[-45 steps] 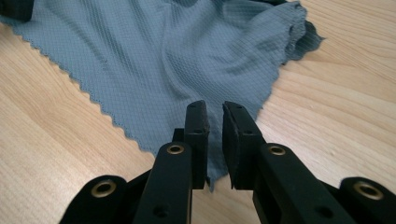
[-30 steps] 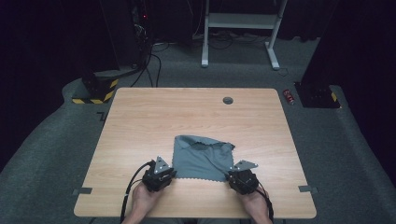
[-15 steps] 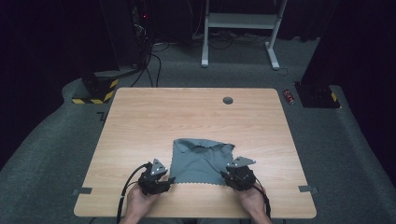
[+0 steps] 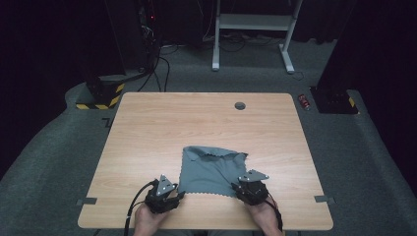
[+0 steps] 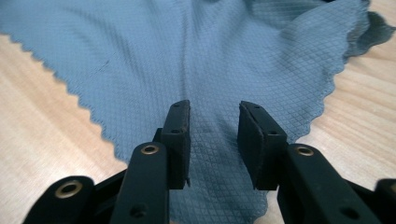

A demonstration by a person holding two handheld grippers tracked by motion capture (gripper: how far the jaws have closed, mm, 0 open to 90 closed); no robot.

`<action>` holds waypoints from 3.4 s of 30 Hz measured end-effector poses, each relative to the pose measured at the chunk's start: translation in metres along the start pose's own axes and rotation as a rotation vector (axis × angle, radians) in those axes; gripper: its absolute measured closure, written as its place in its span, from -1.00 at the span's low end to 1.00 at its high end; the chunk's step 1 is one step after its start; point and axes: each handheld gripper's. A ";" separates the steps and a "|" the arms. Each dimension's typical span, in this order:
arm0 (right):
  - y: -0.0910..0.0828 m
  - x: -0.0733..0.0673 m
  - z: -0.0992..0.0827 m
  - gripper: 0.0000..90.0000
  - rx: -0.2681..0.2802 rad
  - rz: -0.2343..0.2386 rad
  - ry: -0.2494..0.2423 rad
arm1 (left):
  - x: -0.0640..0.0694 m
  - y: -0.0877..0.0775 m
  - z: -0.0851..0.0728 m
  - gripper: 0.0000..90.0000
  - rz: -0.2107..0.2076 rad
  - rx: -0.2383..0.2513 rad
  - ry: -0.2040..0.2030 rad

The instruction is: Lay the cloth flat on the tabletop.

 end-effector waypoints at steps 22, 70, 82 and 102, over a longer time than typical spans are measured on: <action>0.001 0.022 -0.007 0.09 0.064 -0.059 0.052 | -0.009 0.076 0.109 0.01 0.079 -0.030 0.048; 0.002 0.020 -0.007 0.04 0.066 -0.088 0.085 | -0.021 0.098 0.159 0.15 -0.113 -0.011 0.091; 0.002 0.020 -0.007 0.02 0.065 -0.092 0.084 | -0.023 0.119 0.158 0.83 -0.108 -0.097 0.082; 0.001 0.021 -0.007 0.01 0.065 -0.091 0.085 | -0.019 0.123 0.181 0.61 -0.117 -0.075 0.068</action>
Point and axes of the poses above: each handheld gripper's, and its own axes: y roughly forward along the jaws, z roughly out of its top, x roughly to its right, and after that the axes turned 5 degrees about z, right-handed
